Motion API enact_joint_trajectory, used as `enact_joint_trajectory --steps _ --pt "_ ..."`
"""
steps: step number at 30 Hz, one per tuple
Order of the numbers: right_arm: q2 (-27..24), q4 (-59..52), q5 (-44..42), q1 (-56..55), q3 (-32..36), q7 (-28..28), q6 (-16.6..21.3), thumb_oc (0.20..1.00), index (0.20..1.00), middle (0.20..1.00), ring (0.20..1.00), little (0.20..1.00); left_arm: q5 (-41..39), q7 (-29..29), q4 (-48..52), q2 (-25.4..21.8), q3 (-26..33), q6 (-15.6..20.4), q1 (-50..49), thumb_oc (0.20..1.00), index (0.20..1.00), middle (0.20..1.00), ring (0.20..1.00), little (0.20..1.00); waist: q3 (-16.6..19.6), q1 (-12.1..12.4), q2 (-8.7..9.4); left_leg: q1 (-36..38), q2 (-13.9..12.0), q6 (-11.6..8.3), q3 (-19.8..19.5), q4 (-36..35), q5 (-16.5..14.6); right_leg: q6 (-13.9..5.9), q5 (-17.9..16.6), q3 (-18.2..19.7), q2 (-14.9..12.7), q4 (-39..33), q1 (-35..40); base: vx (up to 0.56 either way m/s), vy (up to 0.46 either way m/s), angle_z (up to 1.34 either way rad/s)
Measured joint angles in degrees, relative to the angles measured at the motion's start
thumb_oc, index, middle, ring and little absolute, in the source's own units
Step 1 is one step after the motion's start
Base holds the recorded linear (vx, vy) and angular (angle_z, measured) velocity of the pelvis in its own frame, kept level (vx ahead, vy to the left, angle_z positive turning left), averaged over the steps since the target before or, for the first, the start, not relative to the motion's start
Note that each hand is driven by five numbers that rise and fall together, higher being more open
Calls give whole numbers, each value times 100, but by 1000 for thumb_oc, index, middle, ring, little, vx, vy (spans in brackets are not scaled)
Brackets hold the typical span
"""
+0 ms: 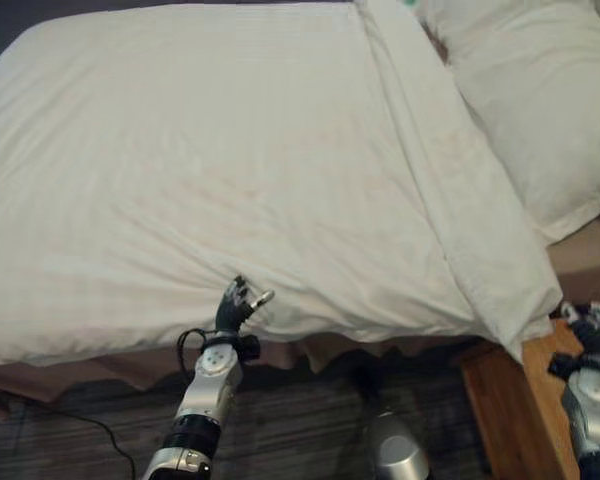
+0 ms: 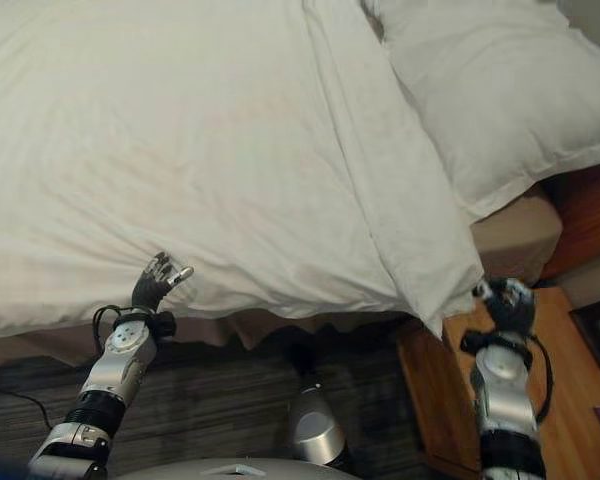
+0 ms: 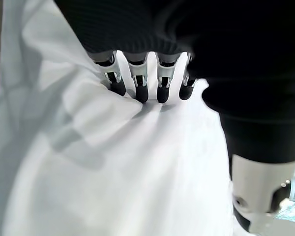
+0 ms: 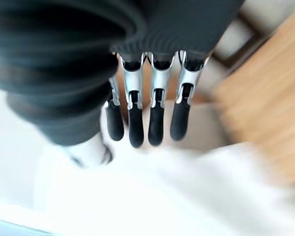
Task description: Making the bed.
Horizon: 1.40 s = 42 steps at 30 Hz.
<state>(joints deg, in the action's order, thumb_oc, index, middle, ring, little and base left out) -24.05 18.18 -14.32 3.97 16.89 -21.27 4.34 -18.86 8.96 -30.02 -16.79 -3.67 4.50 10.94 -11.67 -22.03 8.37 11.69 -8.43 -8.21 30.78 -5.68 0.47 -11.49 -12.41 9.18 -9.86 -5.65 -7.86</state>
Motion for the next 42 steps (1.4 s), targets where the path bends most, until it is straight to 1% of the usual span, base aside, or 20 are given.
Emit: enact_joint_trajectory --steps 1,7,9,13,18,21,22,24,25,26,27,28,30,31,32,35,38,40,41,42 --pt "4 -116 -140 77 -3 0 39 200 200 200 200 200 0 -6 0 -17 -12 0 -16 1000 1000 1000 1000 1000 54 38 35 5 -30 -11 9 -5 -3 4 -4 -17 17 0 6 73 -2 4" --pt "110 -947 -1358 736 -387 205 1057 200 200 200 200 200 -49 -129 8 -1 -136 85 -438 1000 1000 1000 1000 1000 469 222 132 13 -123 -32 -20 -2 -15 62 -45 -163 85 0 43 56 -10 3" --pt "397 -950 -2090 1034 -431 408 1373 200 200 200 200 200 -128 -232 4 13 -144 158 -634 1000 1000 1000 1000 1000 541 275 73 6 -125 -32 -48 -4 -15 63 -9 -192 77 -2 47 49 -53 6" --pt "439 -674 -3009 1372 -619 593 1673 200 200 200 200 200 -206 -326 -17 84 -307 176 -698 1000 1000 1000 1000 1000 587 386 -128 -74 -122 -28 -141 -7 -5 30 42 -259 43 -7 21 32 -57 10" --pt "335 -492 -3599 1903 -522 542 2163 200 200 200 200 200 -712 -471 1 78 -376 266 -668 1000 1000 1000 1000 1000 517 397 -509 -341 -80 2 -176 -7 31 30 43 -259 0 -31 -181 -134 8 4" --pt "-346 1 -3638 2655 -370 397 2411 200 200 200 200 200 -1027 -470 3 107 -763 457 -424 1000 1000 1000 1000 1000 221 294 -890 -733 179 79 -163 -6 84 -43 -66 -154 -242 -6 -613 -150 78 1" --pt "-568 207 -3654 2894 -355 303 2481 200 200 200 200 200 -1030 -459 2 168 -795 558 -322 1000 1000 1000 1000 1000 2 293 -1090 -822 244 102 -137 4 99 -53 -111 -74 -283 -15 -736 -153 78 -12" --pt "-775 574 -3802 3166 -369 292 2501 200 200 200 200 200 -1036 -460 0 163 -799 707 -231 1000 1000 1000 1000 1000 -179 265 -1299 -939 288 102 -78 -7 96 -54 -124 5 -315 -6 -916 -119 60 -15" --pt "-783 772 -3875 3217 -374 297 2510 200 200 200 200 200 -1047 -455 4 152 -770 774 -198 1000 1000 1000 1000 1000 -322 274 -1484 -994 310 104 -32 -5 98 -55 -125 29 -310 -19 -992 -61 44 -18" --pt "-837 1057 -3944 3270 -403 318 2547 200 200 200 200 200 -1135 -456 4 123 -785 846 -190 1000 1000 1000 1000 1000 -378 276 -1571 -1050 320 104 4 -5 97 -42 -119 84 -302 -31 -1095 -30 70 -21" --pt "-858 1568 -4097 3304 -429 396 2443 200 200 200 200 200 -1257 -456 4 91 -751 934 -152 1000 1000 1000 1000 1000 -507 283 -1788 -1180 350 98 45 -7 91 -44 -122 164 -303 -24 -1258 13 65 -22" --pt "-777 1802 -4230 3268 -390 437 2366 200 200 200 200 200 -1257 -456 4 86 -714 938 -136 1000 1000 1000 1000 1000 -551 283 -1901 -1260 351 103 69 -7 92 -39 -133 190 -300 -14 -1355 20 55 -20" --pt "-352 1897 -4424 3044 -383 701 2308 200 200 200 200 200 -1350 -417 -127 90 -582 940 -38 1000 1000 1000 1000 1000 -685 244 -2148 -1310 341 87 217 4 78 -59 -188 303 -231 -2 -1503 40 -4 -30" --pt "-194 1763 -4424 2924 -358 826 2365 200 200 200 200 200 -1432 -391 -233 94 -489 931 16 1000 1000 1000 1000 1000 -694 200 -2176 -1308 312 76 237 24 68 -55 -188 312 -202 -3 -1505 54 -77 -27" --pt "-83 1720 -4444 2883 -362 877 2353 200 200 200 200 200 -1478 -348 -309 76 -399 922 65 1000 1000 1000 1000 1000 -702 157 -2166 -1283 290 70 265 26 62 -51 -188 318 -175 -2 -1495 25 -167 -16" --pt "337 1664 -4474 2273 -380 1167 2209 200 200 200 200 200 -1520 -252 -477 77 -146 925 236 1000 1000 1000 1000 1000 -754 145 -1921 -1247 105 -9 256 277 -37 37 -171 309 -49 -1 -1361 34 -123 -4" --pt "771 2307 -4492 1431 -391 1327 1680 200 200 200 200 200 -1613 -248 -519 108 -96 926 211 1000 1000 1000 1000 1000 -775 188 -1613 -1234 -111 -75 86 565 -131 158 -121 159 63 48 -1167 45 -83 14" --pt "1094 2773 -4504 964 -486 1411 1256 200 200 200 200 200 -1639 -249 -577 110 -82 923 117 1000 1000 1000 1000 1000 -813 194 -1392 -1202 -306 -154 -50 1099 -442 224 54 153 158 343 -1102 68 10 -16" --pt "1230 2967 -4460 596 -600 1442 983 200 200 200 200 200 -1647 -248 -718 141 -58 896 107 1000 1000 1000 1000 1000 -814 198 -1179 -1088 -368 -236 -346 1597 -770 218 106 274 210 456 -937 -67 88 -41" --pt "1249 3040 -4411 466 -606 1474 846 200 200 200 200 200 -1650 -246 -797 170 7 866 111 1000 1000 1000 1000 1000 -834 208 -1113 -1049 -359 -380 -717 2001 -1025 207 112 352 196 472 -774 -93 57 -44"
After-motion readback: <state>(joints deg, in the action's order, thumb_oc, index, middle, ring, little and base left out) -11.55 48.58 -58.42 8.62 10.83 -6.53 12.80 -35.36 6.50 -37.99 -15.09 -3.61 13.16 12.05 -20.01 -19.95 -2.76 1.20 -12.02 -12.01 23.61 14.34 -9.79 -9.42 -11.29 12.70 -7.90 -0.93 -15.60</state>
